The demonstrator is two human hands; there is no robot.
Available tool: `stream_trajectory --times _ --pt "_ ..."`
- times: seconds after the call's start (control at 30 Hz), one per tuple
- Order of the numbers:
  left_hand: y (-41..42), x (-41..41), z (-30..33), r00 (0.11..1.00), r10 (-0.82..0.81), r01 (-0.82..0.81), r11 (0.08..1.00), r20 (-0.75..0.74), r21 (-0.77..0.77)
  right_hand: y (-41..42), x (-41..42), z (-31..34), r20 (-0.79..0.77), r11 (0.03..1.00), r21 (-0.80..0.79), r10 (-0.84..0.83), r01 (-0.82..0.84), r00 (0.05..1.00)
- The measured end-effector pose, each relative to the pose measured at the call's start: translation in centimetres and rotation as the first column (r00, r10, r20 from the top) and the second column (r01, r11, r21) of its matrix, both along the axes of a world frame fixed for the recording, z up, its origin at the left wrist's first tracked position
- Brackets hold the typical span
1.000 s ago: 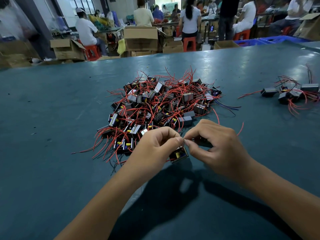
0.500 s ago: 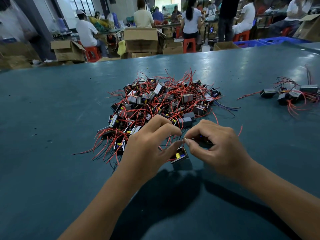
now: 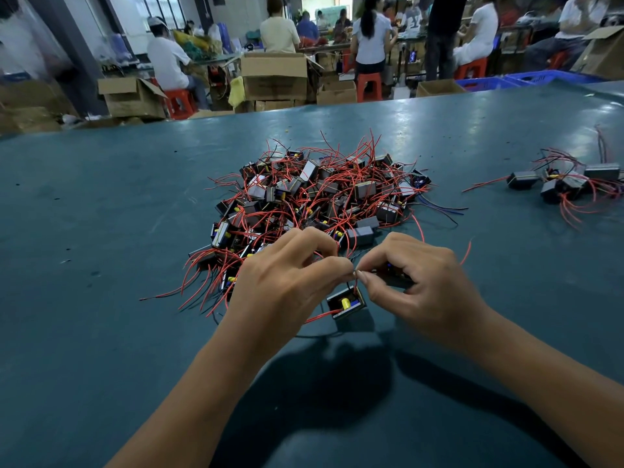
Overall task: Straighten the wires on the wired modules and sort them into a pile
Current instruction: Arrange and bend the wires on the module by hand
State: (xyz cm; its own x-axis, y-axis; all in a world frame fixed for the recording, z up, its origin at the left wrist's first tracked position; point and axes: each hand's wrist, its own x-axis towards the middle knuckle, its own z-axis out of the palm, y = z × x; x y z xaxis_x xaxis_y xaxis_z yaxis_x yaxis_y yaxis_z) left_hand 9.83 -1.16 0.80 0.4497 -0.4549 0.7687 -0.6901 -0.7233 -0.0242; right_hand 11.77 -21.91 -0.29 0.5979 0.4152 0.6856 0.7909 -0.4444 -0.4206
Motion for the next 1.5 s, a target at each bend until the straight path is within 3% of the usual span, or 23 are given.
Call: stream_trajectory --times 0.3,0.47,0.6,0.73,0.77,0.9,1.13,1.37,1.5 --pt "-0.1 0.3 -0.7 0.997 -0.072 0.072 0.997 -0.025 -0.011 0.1 -0.1 -0.1 -0.014 0.999 -0.001 0.040 -0.040 0.999" --pt "-0.3 0.6 -0.9 0.950 -0.180 0.131 0.972 -0.255 -0.198 0.0 0.0 0.0 -0.005 0.999 -0.014 0.041 -0.041 0.999" --pt "0.3 1.3 -1.4 0.776 -0.315 -0.017 0.856 -0.547 -0.517 -0.3 0.3 -0.3 -0.012 0.997 -0.059 0.041 -0.041 0.999" --pt "-0.2 1.7 -2.8 0.504 -0.367 -0.091 0.878 -0.782 -0.470 -0.7 0.8 -0.5 -0.047 0.995 -0.082 0.051 -0.055 0.998" --pt "-0.5 1.7 -2.9 0.474 -0.359 -0.083 0.891 -0.804 -0.447 -0.8 0.9 -0.5 -0.056 0.994 -0.087 0.058 -0.063 0.997" --pt "-1.3 1.7 -3.2 0.547 -0.244 -0.025 0.951 -0.801 -0.307 -1.4 1.2 -0.4 -0.106 0.990 -0.089 0.096 -0.106 0.990" --pt "-0.9 1.9 -3.3 0.607 -0.167 -0.056 0.966 -0.777 -0.251 -2.2 1.9 -0.6 -0.138 0.987 -0.090 0.123 -0.136 0.983" --pt "0.2 2.1 -3.2 0.581 -0.210 -0.103 0.939 -0.786 -0.327 -2.6 2.2 -0.6 -0.181 0.969 -0.173 0.144 -0.176 0.973" --pt "-0.2 2.1 -3.5 0.619 -0.154 -0.153 0.938 -0.770 -0.311 -2.8 2.1 -0.7 -0.263 0.940 -0.223 0.197 -0.258 0.944"
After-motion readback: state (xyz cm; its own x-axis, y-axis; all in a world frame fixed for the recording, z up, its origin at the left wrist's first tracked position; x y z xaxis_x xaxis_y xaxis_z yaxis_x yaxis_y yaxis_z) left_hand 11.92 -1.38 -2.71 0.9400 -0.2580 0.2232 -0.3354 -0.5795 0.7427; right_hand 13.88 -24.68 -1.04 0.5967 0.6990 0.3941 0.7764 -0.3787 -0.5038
